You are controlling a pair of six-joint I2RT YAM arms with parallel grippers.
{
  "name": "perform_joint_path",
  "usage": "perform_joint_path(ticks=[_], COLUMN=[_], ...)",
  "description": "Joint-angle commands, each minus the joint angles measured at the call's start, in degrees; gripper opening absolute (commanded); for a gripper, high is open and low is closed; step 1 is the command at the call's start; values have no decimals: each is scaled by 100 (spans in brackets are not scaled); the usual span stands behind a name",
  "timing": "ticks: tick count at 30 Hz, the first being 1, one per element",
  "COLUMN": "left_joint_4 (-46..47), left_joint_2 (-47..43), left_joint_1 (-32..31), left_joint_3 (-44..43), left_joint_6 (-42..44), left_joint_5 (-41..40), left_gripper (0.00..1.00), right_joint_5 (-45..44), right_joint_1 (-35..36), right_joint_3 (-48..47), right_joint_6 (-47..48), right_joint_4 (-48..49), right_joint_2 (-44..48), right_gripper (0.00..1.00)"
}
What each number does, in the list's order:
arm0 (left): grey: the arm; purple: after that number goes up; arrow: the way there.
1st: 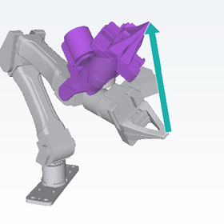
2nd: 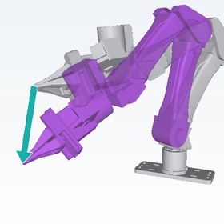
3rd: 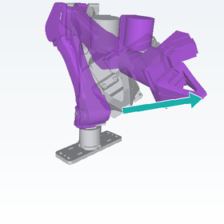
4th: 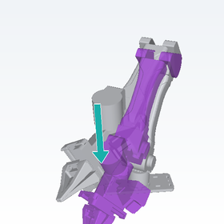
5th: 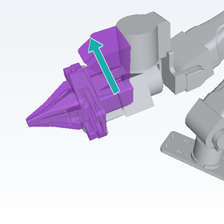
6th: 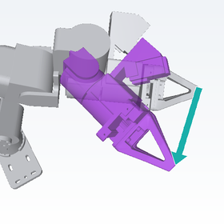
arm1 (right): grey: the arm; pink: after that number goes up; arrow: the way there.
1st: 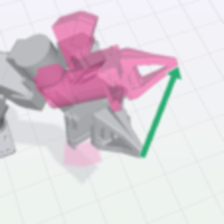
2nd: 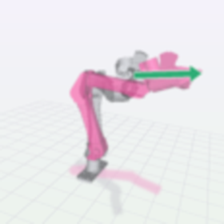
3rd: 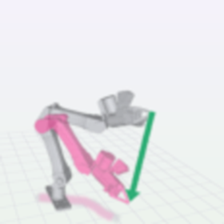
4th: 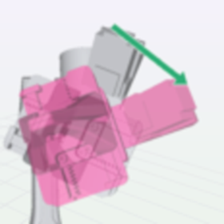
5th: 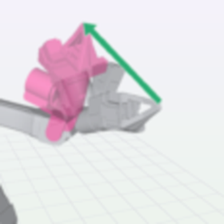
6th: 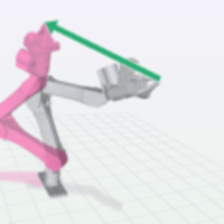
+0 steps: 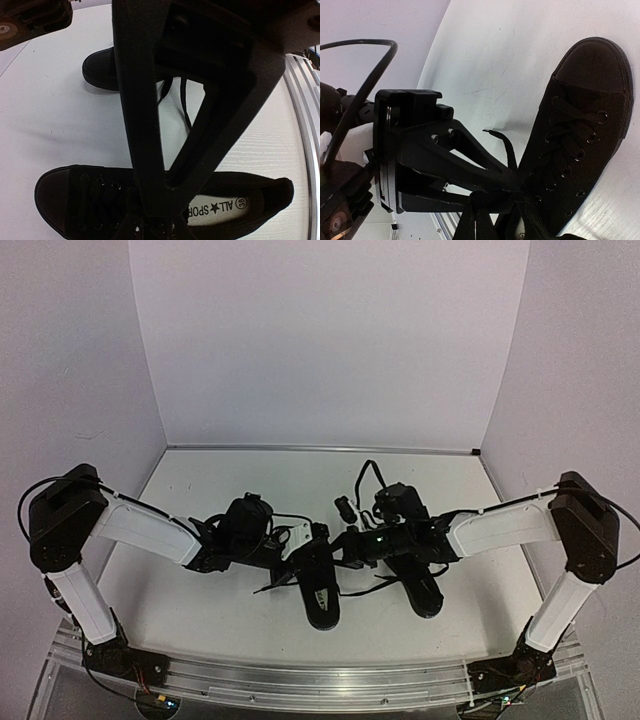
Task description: Tie the shoes
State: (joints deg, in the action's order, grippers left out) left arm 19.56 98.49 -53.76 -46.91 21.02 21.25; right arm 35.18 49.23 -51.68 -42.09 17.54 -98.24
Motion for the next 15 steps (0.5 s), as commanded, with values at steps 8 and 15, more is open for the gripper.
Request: perform_joint_path(ticks=[8,15], left_joint_4=[239,282], left_joint_2=[-10,-21], left_joint_1=[-30,-30], left_joint_3=[-103,-107], left_joint_6=[-83,-78], left_joint_5=[35,75], left_gripper=[0,0], right_joint_5=[-535,-1736], right_joint_1=[17,22], right_joint_3=[88,473], right_joint_6=[155,382], right_joint_4=[-507,-2890], right_joint_2=[809,2329], right_gripper=[29,41])
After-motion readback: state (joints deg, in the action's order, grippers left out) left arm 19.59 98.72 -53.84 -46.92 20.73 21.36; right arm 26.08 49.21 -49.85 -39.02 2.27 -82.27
